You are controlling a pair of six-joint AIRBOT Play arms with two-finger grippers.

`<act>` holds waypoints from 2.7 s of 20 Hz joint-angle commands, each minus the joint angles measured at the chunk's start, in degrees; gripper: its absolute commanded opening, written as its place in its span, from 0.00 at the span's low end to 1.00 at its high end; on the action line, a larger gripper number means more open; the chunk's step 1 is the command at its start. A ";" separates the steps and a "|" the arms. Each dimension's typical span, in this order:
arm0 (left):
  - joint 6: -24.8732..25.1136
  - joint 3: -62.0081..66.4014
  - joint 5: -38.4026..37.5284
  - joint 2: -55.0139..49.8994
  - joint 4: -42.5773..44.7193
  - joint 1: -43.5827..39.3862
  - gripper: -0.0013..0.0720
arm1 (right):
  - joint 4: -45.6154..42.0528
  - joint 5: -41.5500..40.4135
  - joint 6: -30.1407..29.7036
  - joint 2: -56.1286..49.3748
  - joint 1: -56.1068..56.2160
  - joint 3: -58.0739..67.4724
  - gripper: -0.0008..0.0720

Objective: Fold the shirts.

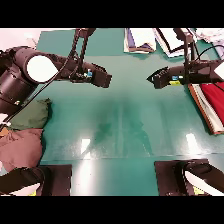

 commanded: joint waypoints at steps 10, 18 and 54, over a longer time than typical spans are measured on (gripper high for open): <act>0.00 0.00 0.00 -0.02 0.00 -0.02 0.05 | 0.42 0.20 0.11 0.04 0.13 -0.02 0.03; -0.39 1.11 -12.81 3.48 14.91 6.75 0.05 | 0.35 0.04 0.09 0.04 0.13 -0.02 0.03; 2.60 11.61 -10.58 19.98 27.04 16.83 0.04 | -10.32 -0.92 4.37 0.04 0.00 27.65 0.03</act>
